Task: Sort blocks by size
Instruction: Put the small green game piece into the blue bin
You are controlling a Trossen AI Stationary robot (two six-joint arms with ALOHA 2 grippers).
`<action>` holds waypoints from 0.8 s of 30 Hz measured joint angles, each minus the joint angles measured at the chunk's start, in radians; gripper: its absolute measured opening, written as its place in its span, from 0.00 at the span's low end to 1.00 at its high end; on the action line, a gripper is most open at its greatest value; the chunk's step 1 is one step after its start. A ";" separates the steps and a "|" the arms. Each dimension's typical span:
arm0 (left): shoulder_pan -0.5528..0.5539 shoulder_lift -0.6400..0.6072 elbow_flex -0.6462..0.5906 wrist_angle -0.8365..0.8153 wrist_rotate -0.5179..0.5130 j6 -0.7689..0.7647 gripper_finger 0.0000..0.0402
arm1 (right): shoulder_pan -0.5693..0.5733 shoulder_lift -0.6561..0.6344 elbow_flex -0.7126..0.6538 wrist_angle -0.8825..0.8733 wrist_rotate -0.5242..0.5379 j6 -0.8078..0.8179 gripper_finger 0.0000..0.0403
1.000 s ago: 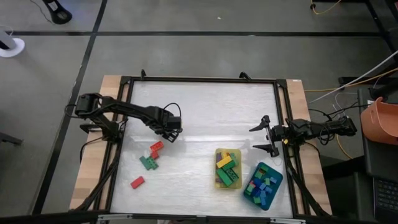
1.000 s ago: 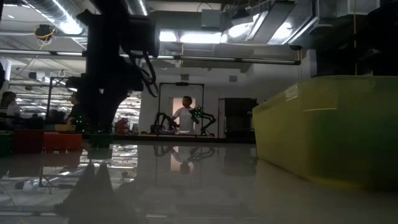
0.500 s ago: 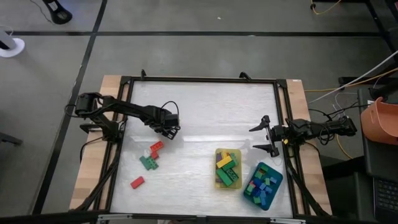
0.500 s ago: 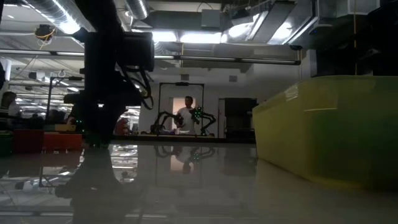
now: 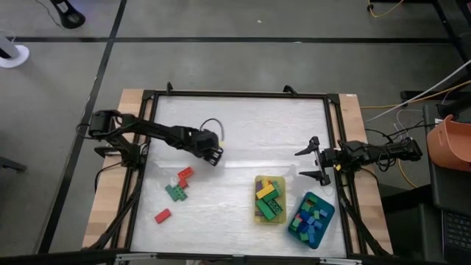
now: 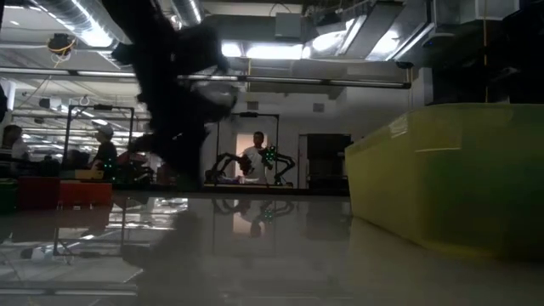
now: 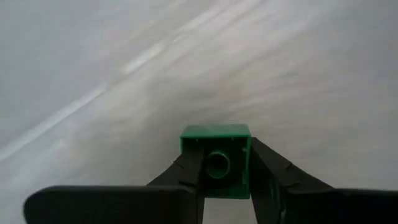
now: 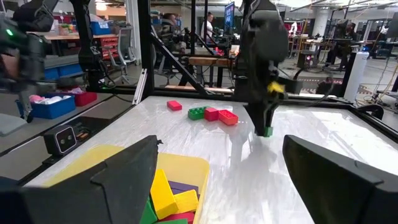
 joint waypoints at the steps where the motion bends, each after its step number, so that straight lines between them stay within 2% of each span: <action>1: -0.002 -0.004 0.005 0.060 0.016 0.014 0.17 | 0.000 0.000 0.000 0.000 0.000 0.000 0.85; 7: -0.053 -0.016 0.020 0.595 0.093 0.030 0.17 | 0.000 0.000 0.000 0.002 0.000 0.000 0.85; 11: -0.130 0.028 0.023 0.993 0.085 0.045 0.19 | 0.000 0.000 0.000 0.009 0.001 0.000 0.85; 13: -0.175 0.075 0.040 1.124 0.053 0.076 0.19 | 0.000 0.000 0.000 0.011 0.002 0.000 0.85; 18: -0.265 0.233 0.188 1.177 0.018 0.131 0.18 | 0.000 0.000 0.000 0.013 0.002 0.000 0.85; 24: -0.332 0.461 0.456 1.175 0.018 0.221 0.21 | 0.000 0.000 0.000 0.013 0.002 0.000 0.85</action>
